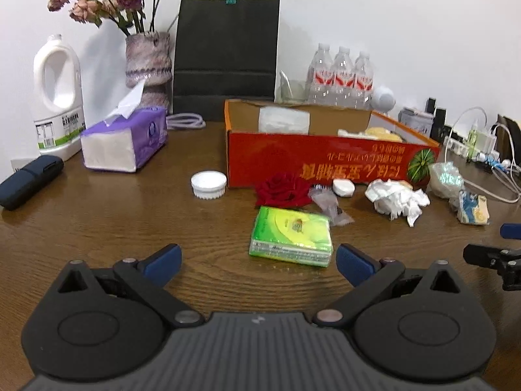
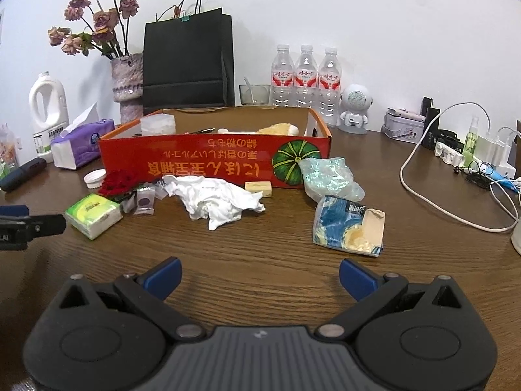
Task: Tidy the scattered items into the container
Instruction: 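Grasp the green tissue pack with left tool while right tool grasps the blue packet, then carry both packs over the box and open both tools to drop them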
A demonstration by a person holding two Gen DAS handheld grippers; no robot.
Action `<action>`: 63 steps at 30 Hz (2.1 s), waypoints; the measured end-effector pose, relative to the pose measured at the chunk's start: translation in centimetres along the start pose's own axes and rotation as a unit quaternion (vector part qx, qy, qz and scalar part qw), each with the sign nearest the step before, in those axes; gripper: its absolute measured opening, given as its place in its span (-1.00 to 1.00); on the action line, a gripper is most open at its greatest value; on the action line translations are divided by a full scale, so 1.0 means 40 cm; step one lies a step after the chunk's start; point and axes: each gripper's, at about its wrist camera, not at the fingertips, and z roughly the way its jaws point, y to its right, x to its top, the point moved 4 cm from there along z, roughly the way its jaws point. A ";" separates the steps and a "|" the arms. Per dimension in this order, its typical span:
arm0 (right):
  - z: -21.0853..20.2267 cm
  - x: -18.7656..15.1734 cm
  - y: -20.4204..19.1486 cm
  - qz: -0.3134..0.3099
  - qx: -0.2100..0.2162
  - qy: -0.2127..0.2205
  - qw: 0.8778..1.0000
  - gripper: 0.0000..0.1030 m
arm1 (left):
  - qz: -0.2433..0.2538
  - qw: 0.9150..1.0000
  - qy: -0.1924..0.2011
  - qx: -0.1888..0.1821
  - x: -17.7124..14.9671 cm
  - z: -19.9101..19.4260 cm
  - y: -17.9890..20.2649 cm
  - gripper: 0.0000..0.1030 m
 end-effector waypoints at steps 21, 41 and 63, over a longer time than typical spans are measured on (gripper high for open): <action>0.098 0.078 0.180 0.026 -0.044 -0.018 0.999 1.00 | -0.001 1.000 -0.031 -0.004 0.026 0.083 0.041 1.00; 0.095 0.048 0.132 0.069 0.011 -0.001 0.998 -0.05 | -0.042 0.999 -0.027 -0.022 0.029 0.095 0.031 0.25; 0.155 0.380 0.008 0.010 0.053 0.057 0.997 -0.05 | -0.029 0.994 0.060 -0.090 0.391 0.100 0.112 0.28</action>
